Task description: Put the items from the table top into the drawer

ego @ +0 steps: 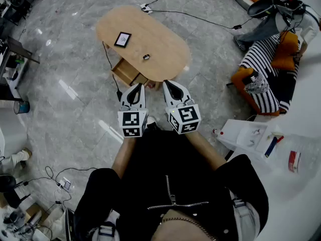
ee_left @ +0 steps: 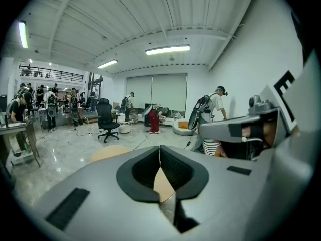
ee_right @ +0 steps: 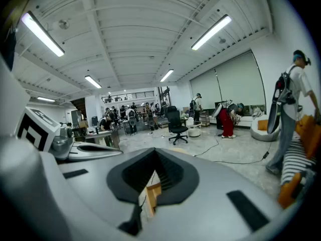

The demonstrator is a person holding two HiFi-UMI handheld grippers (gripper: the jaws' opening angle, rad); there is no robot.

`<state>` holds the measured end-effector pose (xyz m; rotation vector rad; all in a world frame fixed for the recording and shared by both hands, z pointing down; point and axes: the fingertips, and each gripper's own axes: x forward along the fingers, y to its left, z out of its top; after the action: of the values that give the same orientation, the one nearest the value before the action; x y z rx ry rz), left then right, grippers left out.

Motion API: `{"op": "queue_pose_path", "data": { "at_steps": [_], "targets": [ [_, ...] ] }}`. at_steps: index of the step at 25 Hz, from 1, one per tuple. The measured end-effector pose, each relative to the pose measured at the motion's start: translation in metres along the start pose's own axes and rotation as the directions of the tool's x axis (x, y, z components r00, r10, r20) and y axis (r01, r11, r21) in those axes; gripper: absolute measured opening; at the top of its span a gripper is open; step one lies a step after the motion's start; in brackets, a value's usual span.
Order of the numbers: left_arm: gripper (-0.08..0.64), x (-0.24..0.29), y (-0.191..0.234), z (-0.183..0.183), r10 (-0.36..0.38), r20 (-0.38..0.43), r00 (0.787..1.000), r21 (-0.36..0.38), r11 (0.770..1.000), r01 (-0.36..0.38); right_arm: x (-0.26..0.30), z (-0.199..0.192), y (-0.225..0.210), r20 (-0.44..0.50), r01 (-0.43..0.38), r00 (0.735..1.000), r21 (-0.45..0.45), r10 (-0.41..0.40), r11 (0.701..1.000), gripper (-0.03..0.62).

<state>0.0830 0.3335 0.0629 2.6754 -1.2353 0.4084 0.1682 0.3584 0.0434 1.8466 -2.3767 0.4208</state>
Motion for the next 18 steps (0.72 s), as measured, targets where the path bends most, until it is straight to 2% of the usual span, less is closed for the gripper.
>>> {"op": "queue_pose_path", "data": {
  "at_steps": [18],
  "targets": [
    [0.014, -0.0006, -0.0017, -0.0120, -0.003, -0.030, 1.000, -0.021, 1.000, 0.002, -0.0016, -0.0044, 0.0014, -0.017, -0.009, 1.000, 0.037, 0.010, 0.999, 0.009]
  ]
}}
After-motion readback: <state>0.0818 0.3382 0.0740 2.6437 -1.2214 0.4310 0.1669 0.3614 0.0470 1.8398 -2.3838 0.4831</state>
